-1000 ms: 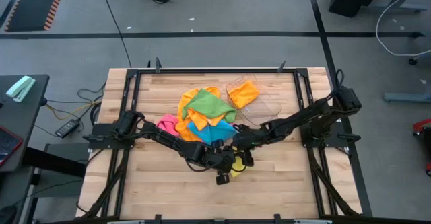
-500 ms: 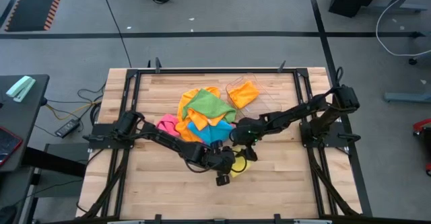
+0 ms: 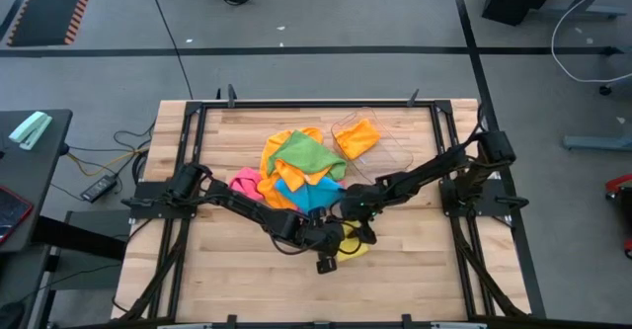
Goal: Fold microfiber towels
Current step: Put the yellow towel into the transparent bin
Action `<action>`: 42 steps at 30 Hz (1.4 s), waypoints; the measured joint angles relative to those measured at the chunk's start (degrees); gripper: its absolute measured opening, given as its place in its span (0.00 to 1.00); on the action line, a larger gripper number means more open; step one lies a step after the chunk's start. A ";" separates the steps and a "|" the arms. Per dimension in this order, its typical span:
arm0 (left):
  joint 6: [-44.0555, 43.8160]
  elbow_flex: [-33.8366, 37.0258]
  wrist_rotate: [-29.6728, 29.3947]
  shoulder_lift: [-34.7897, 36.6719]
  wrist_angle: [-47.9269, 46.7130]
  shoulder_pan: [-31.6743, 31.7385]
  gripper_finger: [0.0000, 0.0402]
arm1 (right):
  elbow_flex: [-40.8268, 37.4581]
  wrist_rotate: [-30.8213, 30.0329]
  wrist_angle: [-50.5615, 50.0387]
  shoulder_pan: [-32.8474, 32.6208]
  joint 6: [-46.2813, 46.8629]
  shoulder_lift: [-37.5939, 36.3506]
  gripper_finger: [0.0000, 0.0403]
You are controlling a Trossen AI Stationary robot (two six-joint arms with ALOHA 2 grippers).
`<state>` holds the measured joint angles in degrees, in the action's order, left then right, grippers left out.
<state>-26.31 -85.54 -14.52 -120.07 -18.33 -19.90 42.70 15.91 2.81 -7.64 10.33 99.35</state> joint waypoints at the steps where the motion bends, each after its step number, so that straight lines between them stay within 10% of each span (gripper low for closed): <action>1: 0.00 0.00 0.00 0.00 -0.01 0.00 0.06 | 0.00 -0.11 0.02 0.02 0.00 0.02 0.67; 14: 0.00 0.04 0.00 3.99 -6.21 -1.33 0.03 | -0.29 2.89 -0.53 -0.02 0.29 -1.25 0.05; 42: -1.72 0.04 -1.29 6.14 -4.31 -3.93 0.08 | 1.38 2.08 -19.26 20.60 22.54 -34.64 0.05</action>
<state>-28.03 -85.49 -15.81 -113.93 -22.63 -23.83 44.08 17.98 -16.45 12.96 32.86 64.71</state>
